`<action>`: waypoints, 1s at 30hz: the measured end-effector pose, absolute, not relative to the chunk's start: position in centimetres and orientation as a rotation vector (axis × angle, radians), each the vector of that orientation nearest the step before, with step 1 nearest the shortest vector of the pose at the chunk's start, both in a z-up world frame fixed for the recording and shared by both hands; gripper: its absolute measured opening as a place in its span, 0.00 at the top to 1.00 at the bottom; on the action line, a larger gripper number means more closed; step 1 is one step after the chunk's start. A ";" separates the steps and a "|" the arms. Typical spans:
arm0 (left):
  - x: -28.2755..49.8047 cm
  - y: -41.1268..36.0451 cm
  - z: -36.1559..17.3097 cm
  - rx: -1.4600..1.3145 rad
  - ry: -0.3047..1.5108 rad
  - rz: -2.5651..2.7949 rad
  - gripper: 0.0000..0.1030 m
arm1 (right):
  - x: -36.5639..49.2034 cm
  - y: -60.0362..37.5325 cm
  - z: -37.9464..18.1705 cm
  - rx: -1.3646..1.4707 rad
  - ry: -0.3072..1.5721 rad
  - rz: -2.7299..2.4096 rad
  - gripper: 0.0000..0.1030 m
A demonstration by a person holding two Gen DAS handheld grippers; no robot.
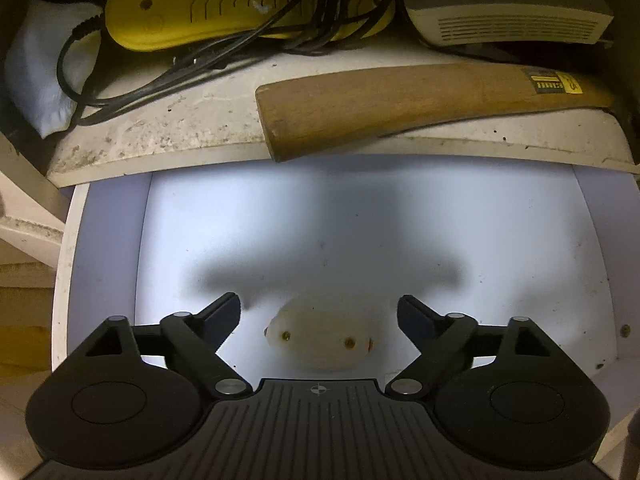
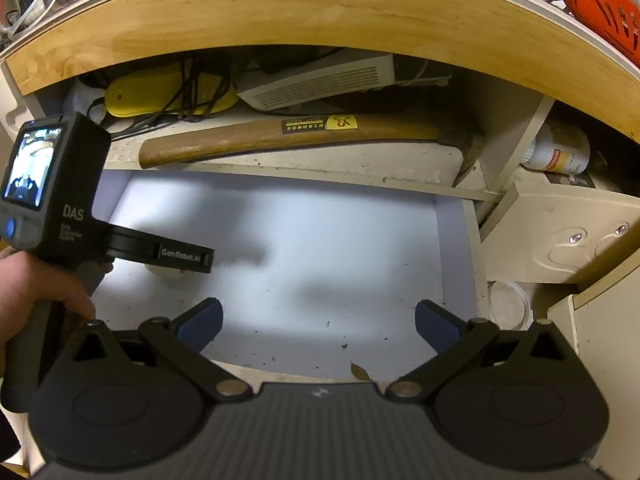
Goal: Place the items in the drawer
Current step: 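Raise the open left gripper away from the released white object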
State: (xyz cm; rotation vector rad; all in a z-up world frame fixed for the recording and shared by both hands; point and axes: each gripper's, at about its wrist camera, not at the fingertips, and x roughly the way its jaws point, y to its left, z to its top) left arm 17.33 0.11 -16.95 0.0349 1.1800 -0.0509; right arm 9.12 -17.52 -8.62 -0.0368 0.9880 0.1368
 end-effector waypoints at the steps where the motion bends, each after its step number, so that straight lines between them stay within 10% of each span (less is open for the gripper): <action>1: 17.3 0.1 -17.0 0.034 1.182 -0.051 0.15 | 9.1 -17.5 -8.6 -0.036 0.988 0.137 0.00; 30: 13.8 1.1 -8.2 0.031 1.092 -0.045 0.12 | 9.1 -17.9 -7.8 -0.015 0.960 0.127 0.00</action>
